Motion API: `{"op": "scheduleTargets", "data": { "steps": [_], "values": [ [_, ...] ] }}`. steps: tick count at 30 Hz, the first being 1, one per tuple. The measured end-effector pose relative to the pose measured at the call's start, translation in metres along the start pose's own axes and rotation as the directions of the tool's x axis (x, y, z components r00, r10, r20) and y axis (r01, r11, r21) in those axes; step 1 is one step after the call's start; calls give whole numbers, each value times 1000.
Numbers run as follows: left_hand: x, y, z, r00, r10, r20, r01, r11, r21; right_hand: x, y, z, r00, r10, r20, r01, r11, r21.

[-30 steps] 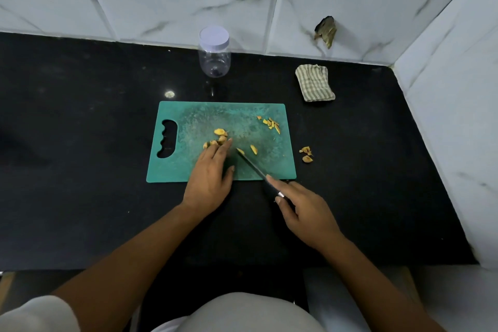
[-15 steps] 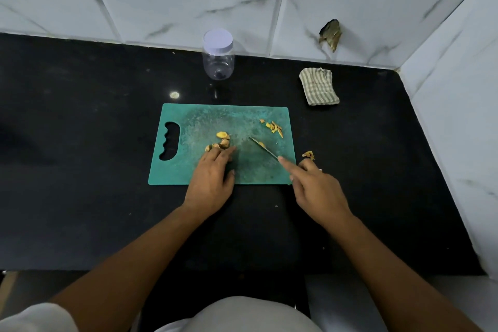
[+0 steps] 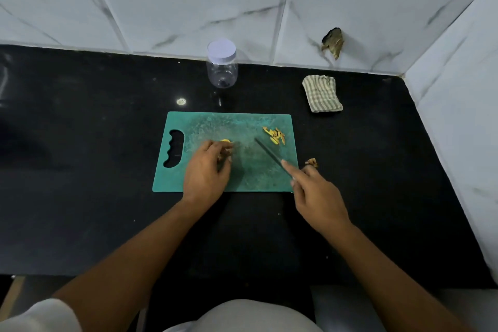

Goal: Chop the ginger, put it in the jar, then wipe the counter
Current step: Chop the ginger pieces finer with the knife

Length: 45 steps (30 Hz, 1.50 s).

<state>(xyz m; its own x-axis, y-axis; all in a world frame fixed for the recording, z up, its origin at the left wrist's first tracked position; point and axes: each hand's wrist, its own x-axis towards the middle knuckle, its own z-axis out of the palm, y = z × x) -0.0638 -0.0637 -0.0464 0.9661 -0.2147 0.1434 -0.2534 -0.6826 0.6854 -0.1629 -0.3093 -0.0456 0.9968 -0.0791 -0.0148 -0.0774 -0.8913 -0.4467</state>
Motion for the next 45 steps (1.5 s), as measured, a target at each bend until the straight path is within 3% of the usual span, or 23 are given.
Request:
{"op": "scheduleTargets", "data": {
  "steps": [4, 9, 20, 25, 28, 32, 39, 45],
  "values": [
    [26, -5, -4, 998, -46, -39, 51, 991, 122, -12, -3, 6, 999, 38, -8, -38, 999, 32],
    [54, -9, 0, 991, -124, 57, 108, 967, 232, -17, -8, 7, 997, 69, 17, -70, 996, 52],
    [90, 3, -10, 911, -276, 306, 224, 955, 195, -28, -15, 3, 994, 103, -35, -93, 975, 202],
    [78, 18, -11, 985, -113, 134, 88, 980, 180, -33, -15, 3, 989, 137, -57, -118, 958, 261],
    [61, 32, -5, 988, -12, 153, -7, 993, 120, -36, -13, 4, 982, 172, -73, -142, 943, 302],
    [32, 30, 15, 962, -66, 264, 51, 997, 64, -40, -16, 6, 979, 188, -83, -151, 933, 326],
    [6, 21, 22, 986, -29, 166, -3, 983, 186, -49, -25, 16, 982, 185, -47, -161, 935, 316],
    [4, 22, 22, 987, -87, 135, 67, 987, 146, -52, -31, 21, 985, 169, -27, -151, 933, 327]
  ]
}}
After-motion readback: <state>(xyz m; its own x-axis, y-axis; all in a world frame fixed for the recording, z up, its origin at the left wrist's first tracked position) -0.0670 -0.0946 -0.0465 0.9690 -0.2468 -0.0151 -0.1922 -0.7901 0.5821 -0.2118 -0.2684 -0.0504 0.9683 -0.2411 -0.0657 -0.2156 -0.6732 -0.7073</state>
